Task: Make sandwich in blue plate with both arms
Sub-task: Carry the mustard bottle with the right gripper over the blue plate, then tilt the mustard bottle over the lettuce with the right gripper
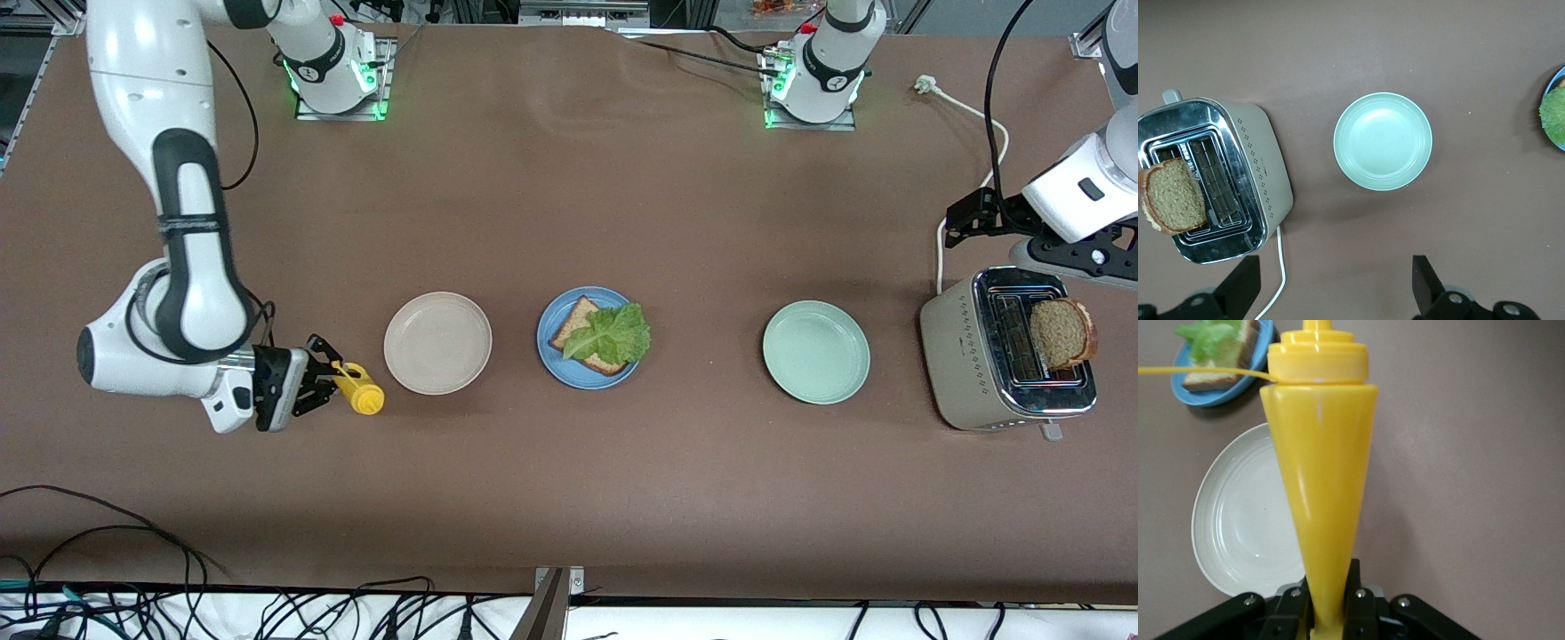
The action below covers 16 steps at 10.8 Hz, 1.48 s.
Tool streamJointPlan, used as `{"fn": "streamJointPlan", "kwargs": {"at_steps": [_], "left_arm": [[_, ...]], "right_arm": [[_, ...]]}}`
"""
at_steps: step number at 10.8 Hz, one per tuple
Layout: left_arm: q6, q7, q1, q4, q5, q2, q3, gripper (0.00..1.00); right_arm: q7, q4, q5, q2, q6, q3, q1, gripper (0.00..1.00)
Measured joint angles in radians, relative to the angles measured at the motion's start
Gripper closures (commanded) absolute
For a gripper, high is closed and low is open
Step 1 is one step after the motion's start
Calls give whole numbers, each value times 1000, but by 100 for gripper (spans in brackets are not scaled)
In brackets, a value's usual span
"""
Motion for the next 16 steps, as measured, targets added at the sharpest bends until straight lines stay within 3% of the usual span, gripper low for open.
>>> {"fn": "streamJointPlan", "kwargs": {"at_steps": [2,5,12,16], "left_arm": [[-2,0,0,0,0,0,0,0],[-3,0,0,0,0,0,1,0],[-4,0,0,1,-1,2,0,0],[-4,0,0,1,-1,2,1,0]], "right_arm": [[206,33,-125,-11,0,-67,125,100],[513,105,-340,-20,-28,-113,294,100],[981,233,-976,8,-257,-127,704,100],[1039,296,-1137,97,-391,-128,813,100]]}}
